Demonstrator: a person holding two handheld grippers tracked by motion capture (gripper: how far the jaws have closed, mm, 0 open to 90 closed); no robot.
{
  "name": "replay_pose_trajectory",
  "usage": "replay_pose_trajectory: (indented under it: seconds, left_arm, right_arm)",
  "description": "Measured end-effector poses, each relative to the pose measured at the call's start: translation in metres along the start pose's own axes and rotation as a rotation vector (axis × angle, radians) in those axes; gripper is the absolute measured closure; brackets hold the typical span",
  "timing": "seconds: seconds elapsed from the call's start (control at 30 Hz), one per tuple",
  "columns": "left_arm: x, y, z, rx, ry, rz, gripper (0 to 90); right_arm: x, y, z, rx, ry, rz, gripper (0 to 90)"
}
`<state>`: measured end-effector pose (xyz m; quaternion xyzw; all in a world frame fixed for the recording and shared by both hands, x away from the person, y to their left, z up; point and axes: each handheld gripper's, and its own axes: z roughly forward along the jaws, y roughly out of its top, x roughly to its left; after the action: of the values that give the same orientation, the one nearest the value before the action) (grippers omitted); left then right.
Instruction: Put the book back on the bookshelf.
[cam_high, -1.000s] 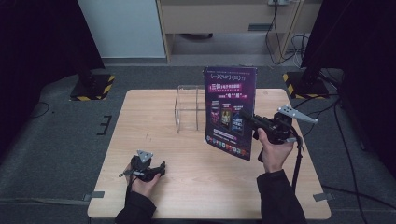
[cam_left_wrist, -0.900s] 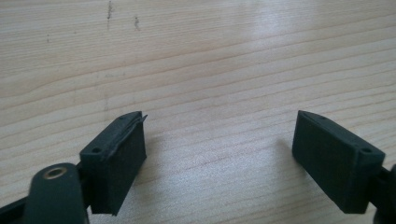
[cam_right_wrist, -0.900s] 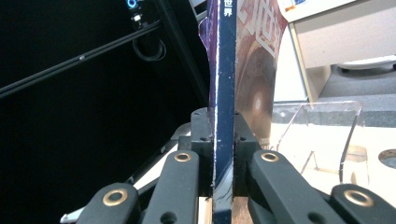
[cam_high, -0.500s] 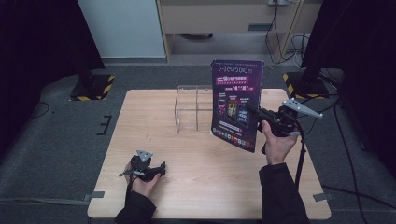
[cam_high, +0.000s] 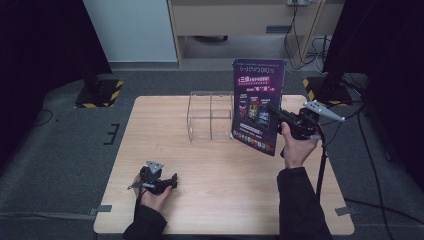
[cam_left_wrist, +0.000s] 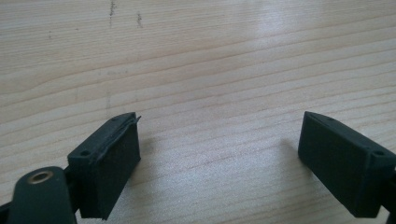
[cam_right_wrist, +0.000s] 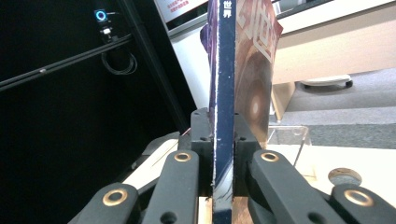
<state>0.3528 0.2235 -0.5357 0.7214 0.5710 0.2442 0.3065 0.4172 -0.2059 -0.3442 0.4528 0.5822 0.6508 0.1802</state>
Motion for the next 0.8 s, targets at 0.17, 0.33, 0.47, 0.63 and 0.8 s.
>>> replay_pose_trajectory:
  seconds: [0.17, 0.33, 0.47, 0.63, 0.8]
  left_arm:
    - [0.0, 0.0, 0.0, 0.0, 0.0, 0.0, 12.0]
    - [0.0, 0.0, 0.0, 0.003, 0.002, 0.005, 11.3]
    - [0.0, 0.0, 0.0, 0.003, 0.001, 0.006, 11.1]
    - [0.0, 0.0, 0.0, 0.003, 0.0, 0.006, 11.0]
    - [0.0, 0.0, 0.0, 0.002, 0.0, 0.006, 11.0]
  right_arm:
    - [-0.003, 0.001, 0.007, -0.005, -0.024, -0.016, 84.4]
    - [-0.008, 0.0, 0.015, -0.006, -0.044, -0.02, 84.4]
    - [-0.011, -0.001, 0.023, 0.002, -0.071, -0.039, 84.3]
    - [-0.014, -0.005, 0.033, -0.008, -0.09, -0.045, 84.4]
    - [-0.017, -0.011, 0.045, -0.007, -0.112, -0.054, 84.4]
